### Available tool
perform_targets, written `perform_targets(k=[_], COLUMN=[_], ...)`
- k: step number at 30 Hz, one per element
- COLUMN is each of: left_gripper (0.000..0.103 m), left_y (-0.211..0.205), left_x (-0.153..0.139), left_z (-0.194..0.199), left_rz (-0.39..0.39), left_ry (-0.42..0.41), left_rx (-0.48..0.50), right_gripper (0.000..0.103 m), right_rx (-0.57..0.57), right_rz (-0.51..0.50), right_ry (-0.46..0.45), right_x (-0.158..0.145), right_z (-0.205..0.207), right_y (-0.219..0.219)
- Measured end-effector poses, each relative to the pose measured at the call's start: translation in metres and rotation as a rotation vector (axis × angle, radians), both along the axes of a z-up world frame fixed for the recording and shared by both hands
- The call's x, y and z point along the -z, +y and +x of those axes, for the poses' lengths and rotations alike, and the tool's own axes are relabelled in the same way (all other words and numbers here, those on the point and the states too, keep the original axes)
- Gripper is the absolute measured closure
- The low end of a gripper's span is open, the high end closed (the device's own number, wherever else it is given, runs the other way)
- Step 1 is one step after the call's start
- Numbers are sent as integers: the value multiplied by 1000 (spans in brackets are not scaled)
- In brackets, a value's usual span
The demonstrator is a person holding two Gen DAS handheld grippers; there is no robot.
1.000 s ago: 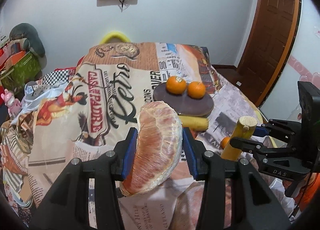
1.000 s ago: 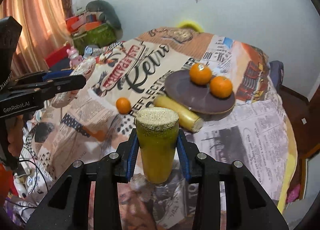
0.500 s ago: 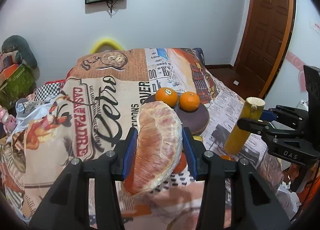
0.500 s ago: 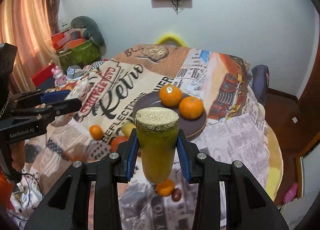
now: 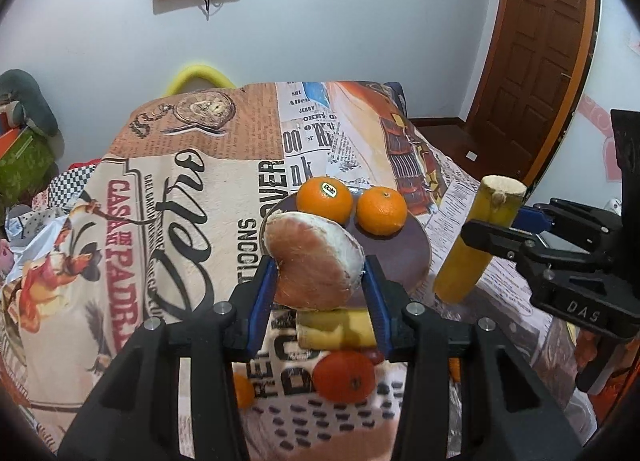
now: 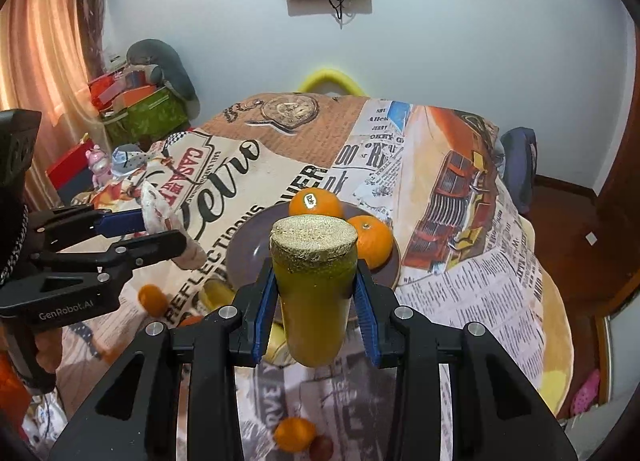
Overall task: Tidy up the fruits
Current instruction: 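Carry the grapefruit segment and yellow squash onto the plate and release both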
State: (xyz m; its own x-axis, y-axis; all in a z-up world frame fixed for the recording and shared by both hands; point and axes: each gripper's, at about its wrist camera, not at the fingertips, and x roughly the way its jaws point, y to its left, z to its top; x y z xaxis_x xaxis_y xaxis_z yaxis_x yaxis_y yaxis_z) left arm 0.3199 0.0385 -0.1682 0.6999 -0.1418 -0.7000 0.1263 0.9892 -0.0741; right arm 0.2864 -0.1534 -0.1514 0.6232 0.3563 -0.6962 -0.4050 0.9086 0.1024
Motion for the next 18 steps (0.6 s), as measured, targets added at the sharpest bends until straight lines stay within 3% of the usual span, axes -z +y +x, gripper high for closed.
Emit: perform_targets(k=[10, 18], left_gripper=[60, 60], left_y=[0, -7], left_x=[24, 38], left_z=[54, 70], left_rz=[-37, -33], left_ry=[70, 83], left_rx=[6, 32], right_gripper=[69, 69], right_rx=[-26, -28], right_rz=[-30, -5], right_ry=[39, 41], right_x=[24, 33], right_z=[39, 53], right_y=[9, 10])
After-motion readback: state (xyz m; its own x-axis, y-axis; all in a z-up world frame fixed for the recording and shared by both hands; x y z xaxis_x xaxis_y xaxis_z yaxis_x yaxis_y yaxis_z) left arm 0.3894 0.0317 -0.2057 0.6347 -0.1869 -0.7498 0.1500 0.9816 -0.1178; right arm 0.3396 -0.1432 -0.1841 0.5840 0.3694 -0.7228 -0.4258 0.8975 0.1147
